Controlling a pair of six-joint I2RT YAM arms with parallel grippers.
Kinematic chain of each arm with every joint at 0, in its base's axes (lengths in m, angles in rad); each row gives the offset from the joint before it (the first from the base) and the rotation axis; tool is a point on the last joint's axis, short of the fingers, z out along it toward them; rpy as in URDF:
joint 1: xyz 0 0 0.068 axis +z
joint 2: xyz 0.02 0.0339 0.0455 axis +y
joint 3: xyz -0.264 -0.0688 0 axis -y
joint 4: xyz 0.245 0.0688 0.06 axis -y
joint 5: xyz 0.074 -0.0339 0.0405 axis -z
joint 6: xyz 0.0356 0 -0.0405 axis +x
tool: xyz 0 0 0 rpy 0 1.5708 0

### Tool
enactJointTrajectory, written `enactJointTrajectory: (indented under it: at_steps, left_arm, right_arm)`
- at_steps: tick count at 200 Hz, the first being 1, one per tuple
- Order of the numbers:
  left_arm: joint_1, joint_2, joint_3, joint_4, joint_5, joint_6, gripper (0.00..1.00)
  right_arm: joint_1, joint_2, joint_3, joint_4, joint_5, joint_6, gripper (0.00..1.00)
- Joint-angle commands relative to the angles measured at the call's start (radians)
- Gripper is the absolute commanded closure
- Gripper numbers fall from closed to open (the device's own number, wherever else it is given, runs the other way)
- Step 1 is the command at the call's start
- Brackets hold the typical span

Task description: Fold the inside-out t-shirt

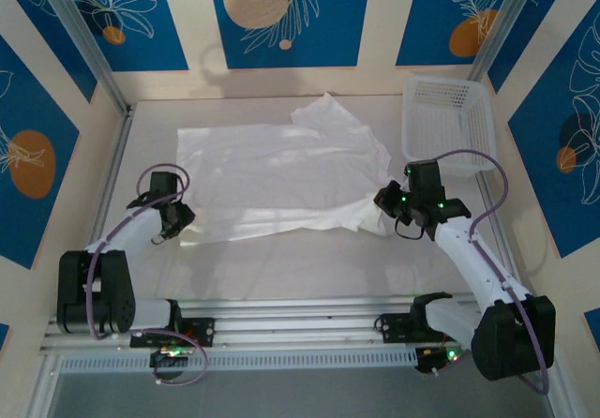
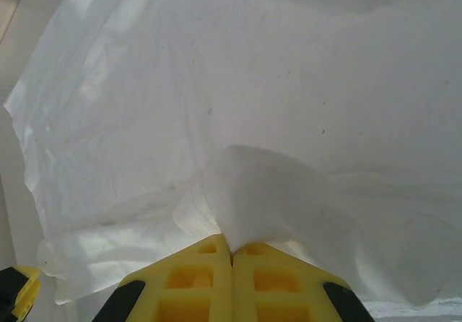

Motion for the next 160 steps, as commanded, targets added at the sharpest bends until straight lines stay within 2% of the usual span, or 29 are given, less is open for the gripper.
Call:
enactJointTrajectory:
  at_steps: [1,51,73,122,160]
  left_arm:
    - [0.016,0.033,-0.004,0.057,0.059,-0.002,0.64]
    - [0.016,0.059,-0.001,0.090,0.082,-0.009,0.65]
    - [0.019,0.055,0.000,0.088,0.086,-0.009,0.72]
    - [0.020,0.026,0.002,0.055,0.085,-0.011,0.77]
    - [0.020,-0.017,-0.022,0.017,0.110,-0.025,0.89]
  right_arm:
    - [0.013,-0.003,0.039,-0.007,-0.003,-0.008,1.00]
    - [0.022,-0.003,0.038,-0.009,0.006,-0.005,1.00]
    - [0.025,0.000,0.039,-0.008,0.009,-0.004,1.00]
    - [0.029,0.006,0.039,-0.004,0.010,-0.002,1.00]
    - [0.031,0.001,0.043,-0.010,0.015,-0.003,1.00]
